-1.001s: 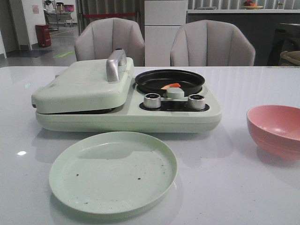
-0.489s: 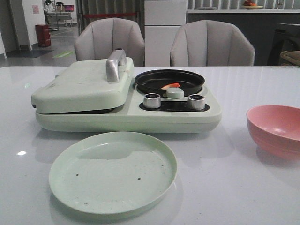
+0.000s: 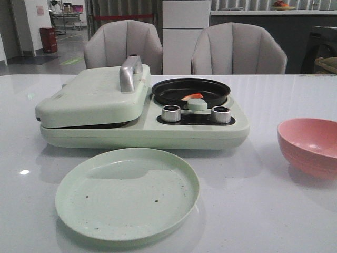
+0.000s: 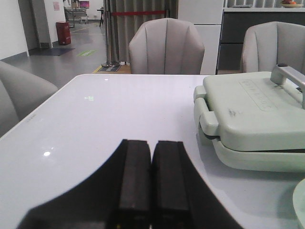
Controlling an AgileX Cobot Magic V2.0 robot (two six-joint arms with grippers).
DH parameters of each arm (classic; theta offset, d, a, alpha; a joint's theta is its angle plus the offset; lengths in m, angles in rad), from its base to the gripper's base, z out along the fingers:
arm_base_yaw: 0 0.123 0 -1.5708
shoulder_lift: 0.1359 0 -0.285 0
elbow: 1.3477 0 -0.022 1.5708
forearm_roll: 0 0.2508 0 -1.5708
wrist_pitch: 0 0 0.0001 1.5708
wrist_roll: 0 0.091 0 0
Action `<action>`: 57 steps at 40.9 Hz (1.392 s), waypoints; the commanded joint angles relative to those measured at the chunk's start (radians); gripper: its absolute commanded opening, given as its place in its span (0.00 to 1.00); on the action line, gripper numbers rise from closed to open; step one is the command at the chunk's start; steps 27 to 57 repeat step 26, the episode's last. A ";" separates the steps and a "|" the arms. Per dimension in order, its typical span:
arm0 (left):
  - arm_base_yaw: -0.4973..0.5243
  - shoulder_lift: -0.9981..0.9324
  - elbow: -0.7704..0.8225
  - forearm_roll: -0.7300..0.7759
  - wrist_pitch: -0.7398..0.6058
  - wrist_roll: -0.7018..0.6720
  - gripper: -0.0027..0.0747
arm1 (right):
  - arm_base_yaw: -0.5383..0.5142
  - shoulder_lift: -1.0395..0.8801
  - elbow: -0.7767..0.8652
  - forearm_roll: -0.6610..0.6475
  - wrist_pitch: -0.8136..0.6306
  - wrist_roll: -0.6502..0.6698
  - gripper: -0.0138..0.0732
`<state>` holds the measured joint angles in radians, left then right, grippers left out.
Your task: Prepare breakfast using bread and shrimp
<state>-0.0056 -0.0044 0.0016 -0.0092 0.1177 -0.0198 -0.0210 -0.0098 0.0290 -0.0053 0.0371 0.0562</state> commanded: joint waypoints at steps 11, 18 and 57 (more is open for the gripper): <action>0.000 -0.016 0.029 -0.008 -0.093 -0.005 0.16 | -0.015 -0.022 -0.018 -0.013 -0.095 0.001 0.21; 0.000 -0.016 0.029 -0.008 -0.093 -0.005 0.16 | -0.024 -0.022 -0.018 -0.013 -0.095 0.001 0.21; 0.000 -0.016 0.029 -0.008 -0.093 -0.005 0.16 | -0.024 -0.022 -0.018 -0.013 -0.095 0.001 0.21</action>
